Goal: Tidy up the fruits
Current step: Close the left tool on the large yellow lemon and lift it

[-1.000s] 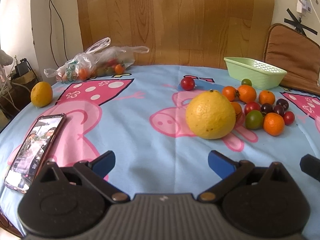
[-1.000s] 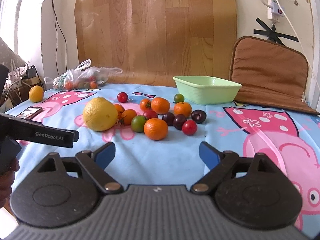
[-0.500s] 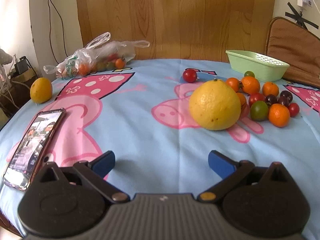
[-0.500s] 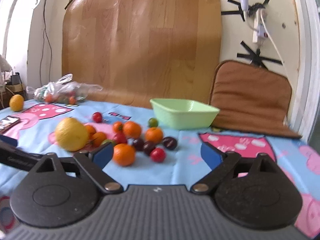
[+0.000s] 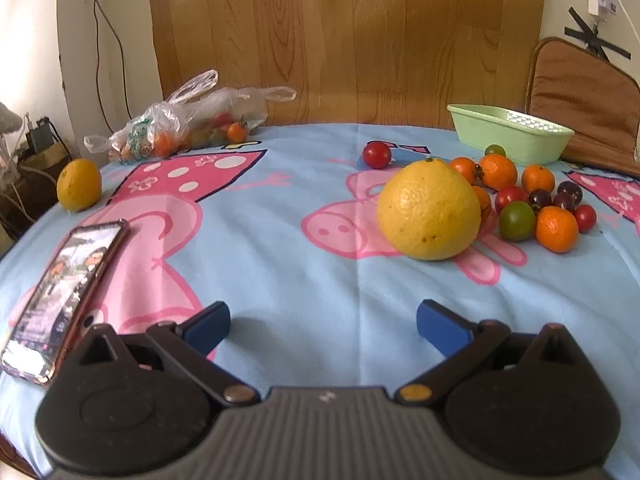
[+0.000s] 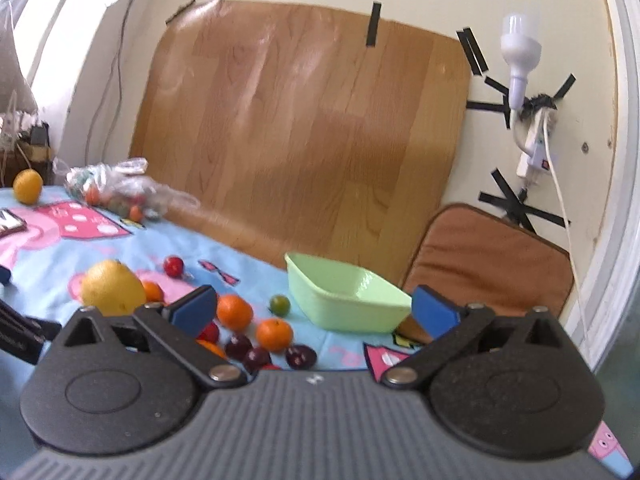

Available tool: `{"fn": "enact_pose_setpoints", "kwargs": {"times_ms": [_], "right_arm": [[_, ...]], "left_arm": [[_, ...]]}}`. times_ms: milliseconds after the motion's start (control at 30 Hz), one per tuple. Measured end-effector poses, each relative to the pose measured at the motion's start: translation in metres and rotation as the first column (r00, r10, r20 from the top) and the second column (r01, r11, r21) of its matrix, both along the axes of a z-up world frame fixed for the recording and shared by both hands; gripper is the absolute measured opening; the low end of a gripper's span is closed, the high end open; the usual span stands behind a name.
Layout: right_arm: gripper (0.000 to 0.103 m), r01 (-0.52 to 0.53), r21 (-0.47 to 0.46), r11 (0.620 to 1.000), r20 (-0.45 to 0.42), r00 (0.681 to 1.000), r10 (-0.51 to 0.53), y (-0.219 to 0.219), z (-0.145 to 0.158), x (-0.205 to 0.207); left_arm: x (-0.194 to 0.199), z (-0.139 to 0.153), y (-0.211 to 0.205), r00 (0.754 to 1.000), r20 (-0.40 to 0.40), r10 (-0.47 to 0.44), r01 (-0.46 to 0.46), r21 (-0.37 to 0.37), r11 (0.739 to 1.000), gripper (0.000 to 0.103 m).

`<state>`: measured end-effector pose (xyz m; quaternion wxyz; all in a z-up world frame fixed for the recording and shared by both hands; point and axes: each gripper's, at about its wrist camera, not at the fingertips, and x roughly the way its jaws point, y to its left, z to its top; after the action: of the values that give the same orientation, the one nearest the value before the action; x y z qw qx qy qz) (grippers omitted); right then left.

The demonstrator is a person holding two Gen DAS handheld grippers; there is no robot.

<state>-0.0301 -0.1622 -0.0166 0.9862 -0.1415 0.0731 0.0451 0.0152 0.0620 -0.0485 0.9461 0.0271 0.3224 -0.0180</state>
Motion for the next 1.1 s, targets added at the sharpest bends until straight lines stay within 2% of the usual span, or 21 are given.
{"fn": "enact_pose_setpoints", "kwargs": {"times_ms": [33,167,233,267,367,400,467,533,600,700,867,933,967,1000,1033,1100], "right_arm": [[0.103,-0.019,0.011,1.0,0.001,1.0,0.019,0.001,0.002,-0.001],[0.103,-0.073,0.051,0.996,0.012,0.997,0.073,0.008,0.005,-0.008],[0.093,-0.114,0.049,0.992,-0.004,0.993,0.115,0.016,0.002,-0.008],[0.085,-0.139,0.043,0.989,-0.023,0.99,0.14,0.021,0.001,-0.007],[0.065,-0.218,0.047,0.975,-0.104,0.97,0.222,0.033,-0.005,0.002],[0.06,-0.242,0.06,0.968,-0.131,0.96,0.248,0.037,-0.006,0.007],[0.056,-0.297,0.088,0.951,-0.176,0.935,0.308,0.046,-0.008,0.016],[0.056,-0.349,0.088,0.933,-0.205,0.91,0.36,0.058,-0.01,0.023],[0.056,-0.391,0.068,0.918,-0.23,0.889,0.396,0.07,-0.014,0.03],[0.056,-0.423,0.063,0.904,-0.277,0.863,0.423,0.083,-0.021,0.044],[0.058,-0.451,0.018,0.892,-0.328,0.84,0.432,0.096,-0.031,0.06],[0.062,-0.458,0.031,0.888,-0.354,0.826,0.438,0.096,-0.034,0.067],[0.063,-0.46,0.043,0.887,-0.365,0.819,0.443,0.096,-0.035,0.072],[0.063,-0.463,0.058,0.884,-0.371,0.812,0.45,0.096,-0.036,0.075],[0.063,-0.463,0.065,0.884,-0.365,0.813,0.453,0.096,-0.036,0.075],[0.062,-0.464,0.06,0.884,-0.359,0.816,0.453,0.097,-0.034,0.072]], "left_arm": [[0.0,-0.001,0.003,1.0,-0.005,-0.001,0.001,-0.022,1.0,0.103],[0.0,0.001,0.009,1.0,-0.005,0.012,-0.012,-0.018,1.0,0.103],[0.0,0.005,0.014,1.0,0.015,0.027,-0.027,-0.006,1.0,0.103],[-0.001,0.01,0.017,0.999,0.037,0.026,-0.026,-0.001,1.0,0.102],[-0.004,0.029,0.023,0.993,0.119,-0.017,0.017,0.002,1.0,0.102],[-0.004,0.036,0.025,0.99,0.137,-0.046,0.048,-0.014,0.999,0.102],[0.0,0.048,0.029,0.983,0.153,-0.102,0.114,-0.073,0.991,0.099],[0.007,0.055,0.033,0.977,0.146,-0.153,0.172,-0.131,0.976,0.091],[0.019,0.057,0.036,0.97,0.12,-0.212,0.234,-0.205,0.95,0.088],[0.034,0.051,0.035,0.961,0.076,-0.266,0.277,-0.276,0.921,0.081],[0.055,0.037,0.029,0.949,0.015,-0.314,0.301,-0.332,0.894,0.085],[0.059,0.03,0.027,0.946,-0.006,-0.325,0.302,-0.357,0.884,0.083],[0.062,0.026,0.026,0.944,-0.017,-0.328,0.299,-0.366,0.881,0.081],[0.063,0.022,0.024,0.943,-0.028,-0.332,0.298,-0.372,0.879,0.066],[0.062,0.021,0.022,0.94,-0.04,-0.338,0.298,-0.383,0.874,0.06],[0.058,0.023,0.021,0.95,-0.047,-0.309,0.268,-0.389,0.881,0.059]]}}
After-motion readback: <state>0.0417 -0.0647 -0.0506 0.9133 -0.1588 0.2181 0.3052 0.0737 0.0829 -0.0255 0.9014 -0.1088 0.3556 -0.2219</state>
